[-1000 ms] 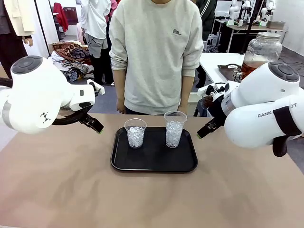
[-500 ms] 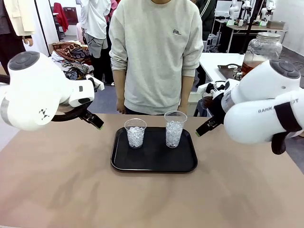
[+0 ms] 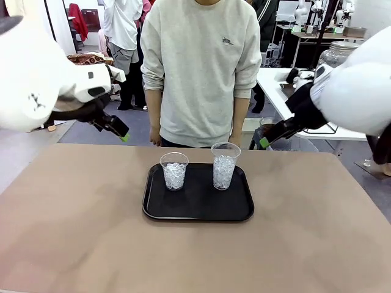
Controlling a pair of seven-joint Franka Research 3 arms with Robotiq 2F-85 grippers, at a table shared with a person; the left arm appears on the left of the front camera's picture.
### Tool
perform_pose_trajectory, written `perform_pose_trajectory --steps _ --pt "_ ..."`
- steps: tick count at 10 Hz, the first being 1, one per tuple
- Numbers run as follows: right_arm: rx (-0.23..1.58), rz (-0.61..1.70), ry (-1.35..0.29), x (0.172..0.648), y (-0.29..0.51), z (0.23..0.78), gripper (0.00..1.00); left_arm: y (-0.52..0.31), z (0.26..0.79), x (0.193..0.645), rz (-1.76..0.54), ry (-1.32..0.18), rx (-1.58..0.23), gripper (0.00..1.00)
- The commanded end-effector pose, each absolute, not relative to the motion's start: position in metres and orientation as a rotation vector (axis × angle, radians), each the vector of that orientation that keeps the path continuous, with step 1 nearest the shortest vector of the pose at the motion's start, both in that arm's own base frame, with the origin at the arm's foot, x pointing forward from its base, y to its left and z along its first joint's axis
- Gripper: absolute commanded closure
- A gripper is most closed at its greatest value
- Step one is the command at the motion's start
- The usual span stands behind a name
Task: Pour the drink into the iced cup.
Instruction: Pick up the iced cup indicated by the human and present it to them.
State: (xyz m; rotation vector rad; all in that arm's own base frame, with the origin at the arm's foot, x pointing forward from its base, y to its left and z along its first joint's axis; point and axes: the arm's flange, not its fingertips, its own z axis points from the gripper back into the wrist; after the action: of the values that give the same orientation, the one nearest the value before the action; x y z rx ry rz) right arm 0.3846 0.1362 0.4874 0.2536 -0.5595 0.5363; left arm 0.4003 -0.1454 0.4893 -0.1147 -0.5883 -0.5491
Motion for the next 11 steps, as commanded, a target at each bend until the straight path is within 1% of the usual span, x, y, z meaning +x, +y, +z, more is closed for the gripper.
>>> perform_pose_trajectory --steps 1,3,6,7,8,10,11 --pt "0.414 0.504 -0.519 0.388 0.114 0.494 0.00 -0.121 0.501 0.410 -0.512 -0.504 -0.282 0.00" --pt "0.579 0.450 -0.485 0.388 0.091 0.498 0.00 -0.103 0.500 0.413 -0.479 -0.458 -0.480 0.00" --pt "0.809 0.365 -0.424 0.392 0.056 0.486 0.00 -0.078 0.477 0.414 -0.427 -0.446 -0.686 0.00" --pt "0.842 0.336 -0.413 0.394 0.049 0.480 0.00 -0.072 0.466 0.418 -0.409 -0.428 -0.749 0.00" --pt "0.875 0.321 -0.393 0.398 0.045 0.474 0.00 -0.068 0.455 0.423 -0.387 -0.405 -0.792 0.00" --pt "0.873 0.339 -0.377 0.402 0.047 0.468 0.00 -0.064 0.447 0.424 -0.388 -0.403 -0.793 0.00" --pt "0.869 0.301 -0.382 0.388 0.042 0.472 0.00 -0.066 0.457 0.416 -0.372 -0.408 -0.780 0.00"
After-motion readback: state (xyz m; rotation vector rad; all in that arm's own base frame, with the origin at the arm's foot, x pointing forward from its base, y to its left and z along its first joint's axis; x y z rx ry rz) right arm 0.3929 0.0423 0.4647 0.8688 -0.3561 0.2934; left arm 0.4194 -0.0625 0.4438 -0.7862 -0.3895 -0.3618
